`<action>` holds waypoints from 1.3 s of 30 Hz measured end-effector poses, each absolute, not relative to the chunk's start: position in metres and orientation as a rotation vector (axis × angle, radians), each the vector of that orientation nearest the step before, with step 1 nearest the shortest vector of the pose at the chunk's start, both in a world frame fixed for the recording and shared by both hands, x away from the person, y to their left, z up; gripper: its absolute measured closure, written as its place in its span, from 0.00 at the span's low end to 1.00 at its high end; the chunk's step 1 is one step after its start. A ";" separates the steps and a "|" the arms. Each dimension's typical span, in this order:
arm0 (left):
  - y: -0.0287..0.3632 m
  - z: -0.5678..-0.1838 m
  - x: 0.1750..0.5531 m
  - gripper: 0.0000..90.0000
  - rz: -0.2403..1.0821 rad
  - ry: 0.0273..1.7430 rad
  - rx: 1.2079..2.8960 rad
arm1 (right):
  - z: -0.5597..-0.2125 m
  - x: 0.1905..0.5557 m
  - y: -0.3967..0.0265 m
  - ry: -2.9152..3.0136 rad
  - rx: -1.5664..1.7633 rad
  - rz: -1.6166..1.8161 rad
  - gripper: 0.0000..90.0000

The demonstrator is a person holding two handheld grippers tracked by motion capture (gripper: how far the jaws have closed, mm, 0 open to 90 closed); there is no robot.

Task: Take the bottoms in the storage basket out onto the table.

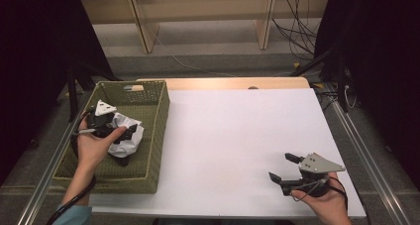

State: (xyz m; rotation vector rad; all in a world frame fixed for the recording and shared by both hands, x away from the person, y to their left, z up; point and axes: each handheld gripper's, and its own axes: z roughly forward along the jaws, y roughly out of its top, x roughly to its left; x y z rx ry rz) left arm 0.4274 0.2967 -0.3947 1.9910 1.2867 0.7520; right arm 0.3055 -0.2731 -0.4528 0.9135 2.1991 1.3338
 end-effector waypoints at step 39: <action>0.312 -0.444 0.456 0.72 0.640 1.558 1.985 | -0.453 0.306 -0.273 2.205 0.920 1.327 0.18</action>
